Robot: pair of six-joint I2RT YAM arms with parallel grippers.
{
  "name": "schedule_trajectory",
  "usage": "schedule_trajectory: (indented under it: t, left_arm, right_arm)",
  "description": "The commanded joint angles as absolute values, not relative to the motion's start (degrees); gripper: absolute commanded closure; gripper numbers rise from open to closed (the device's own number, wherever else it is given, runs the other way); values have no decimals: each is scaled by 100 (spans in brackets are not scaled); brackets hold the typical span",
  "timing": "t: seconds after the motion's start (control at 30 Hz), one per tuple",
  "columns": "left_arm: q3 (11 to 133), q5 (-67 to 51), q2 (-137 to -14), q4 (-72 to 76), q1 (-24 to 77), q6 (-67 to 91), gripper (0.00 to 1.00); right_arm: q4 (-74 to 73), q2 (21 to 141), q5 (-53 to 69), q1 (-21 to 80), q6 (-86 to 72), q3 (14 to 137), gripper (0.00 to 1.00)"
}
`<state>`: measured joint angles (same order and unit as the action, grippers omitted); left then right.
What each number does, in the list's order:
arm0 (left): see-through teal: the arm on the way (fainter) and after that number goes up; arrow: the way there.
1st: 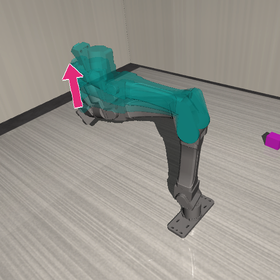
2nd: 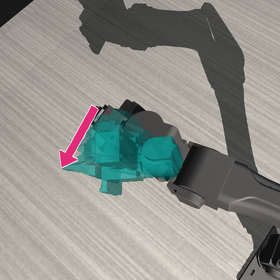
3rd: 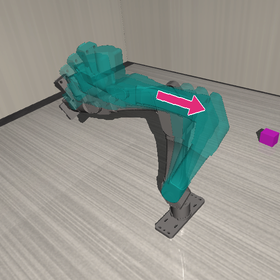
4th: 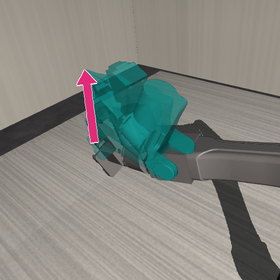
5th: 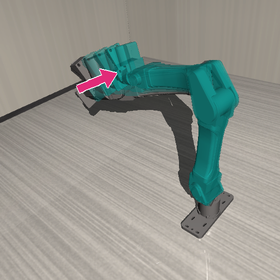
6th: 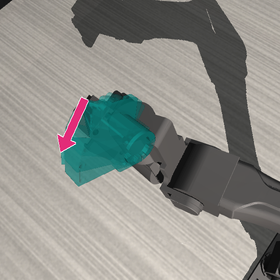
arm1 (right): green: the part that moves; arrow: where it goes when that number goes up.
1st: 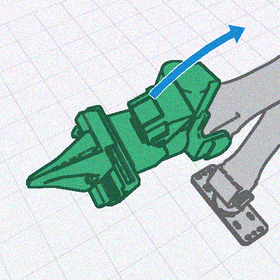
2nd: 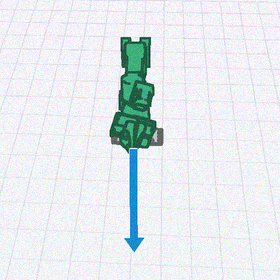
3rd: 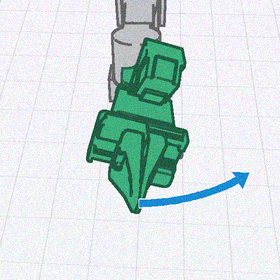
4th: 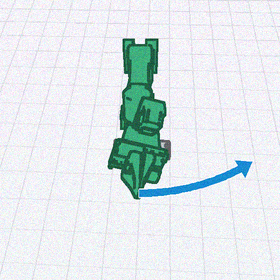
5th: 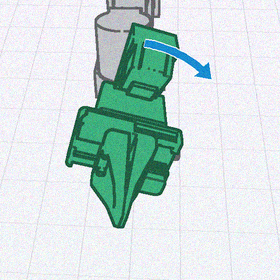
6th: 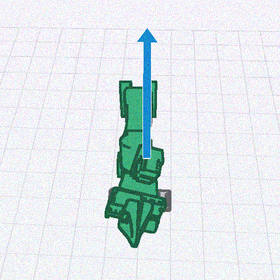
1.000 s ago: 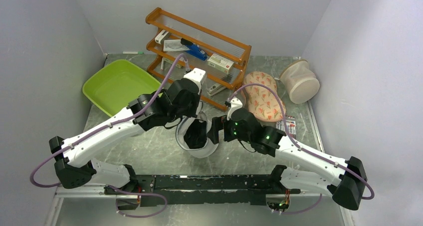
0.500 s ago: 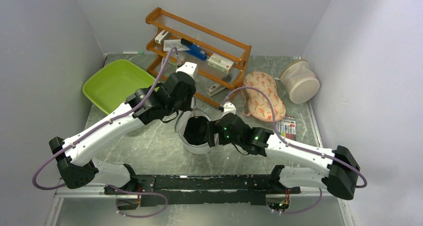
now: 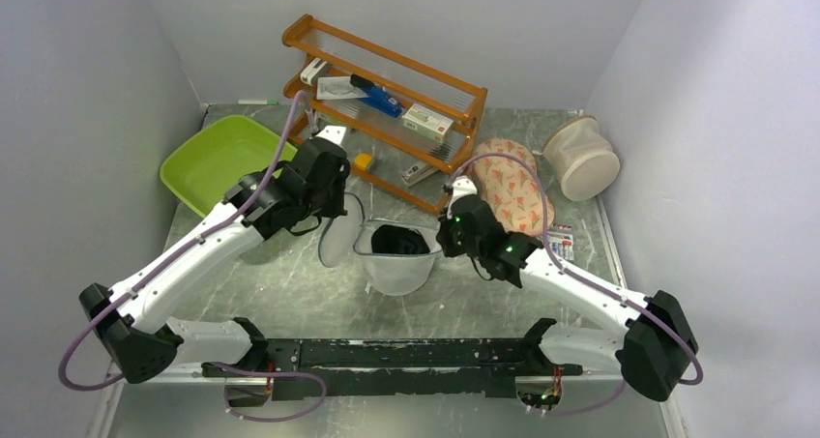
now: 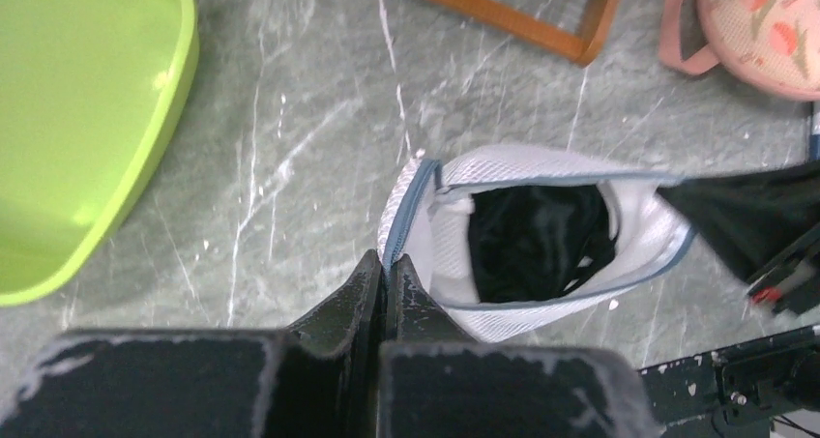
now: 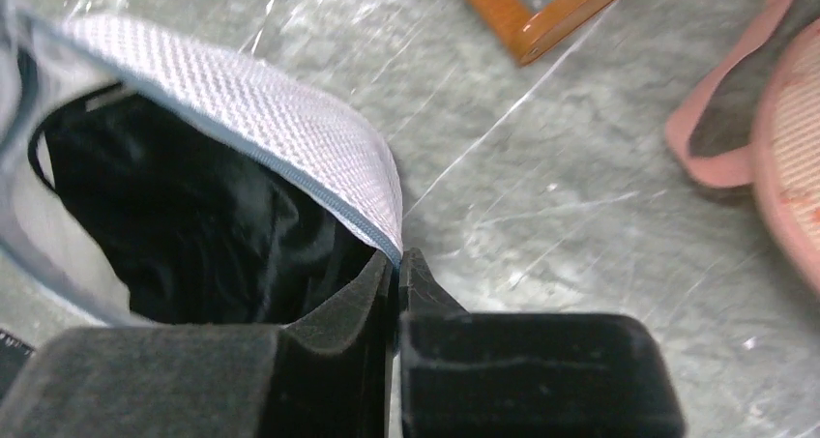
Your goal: Unzip the laundry bag and remove the bra
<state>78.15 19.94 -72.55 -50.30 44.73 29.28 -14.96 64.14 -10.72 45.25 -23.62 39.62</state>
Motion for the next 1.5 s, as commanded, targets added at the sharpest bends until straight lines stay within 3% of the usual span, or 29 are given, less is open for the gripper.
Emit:
schedule_trajectory:
  t: [0.0,0.17,0.2,0.33,0.43,0.67,0.87,1.13,1.33,1.47]
  left_arm:
    - [7317,1509,-6851,-5366,4261,3269,93]
    - [6953,1948,-6637,-5778,4084,3471,88]
    - [6903,2113,-6661,-5846,4050,3499,83]
    - [6949,2486,-6884,-5956,4000,3514,44]
    - [7078,2402,-6919,-5715,3999,3370,31]
    - [6760,1007,-6563,-4471,3995,2871,25]
    - [5989,-526,-6749,-3344,4003,3250,32]
    - [5522,-371,-6972,-2462,3998,3592,28]
    - [5442,-621,-7383,-2088,3999,3700,42]
    - [5676,-253,-7636,-2522,4000,3614,35]
  right_arm:
    - [-870,6444,-437,4123,-1492,3907,100]
    - [-457,6620,-98,4096,-1055,3988,100]
    - [-313,6654,53,4101,-1047,3966,100]
    - [9,6706,337,4103,-1009,3824,100]
    - [90,6632,298,4102,-932,3701,100]
    - [499,6459,211,4096,-923,3407,100]
    - [1025,6352,345,4097,-1073,3105,100]
    - [1396,6343,446,4099,-1066,2793,100]
    - [1675,6193,534,4102,-1072,2529,100]
    - [1793,6141,492,4097,-1078,2430,100]
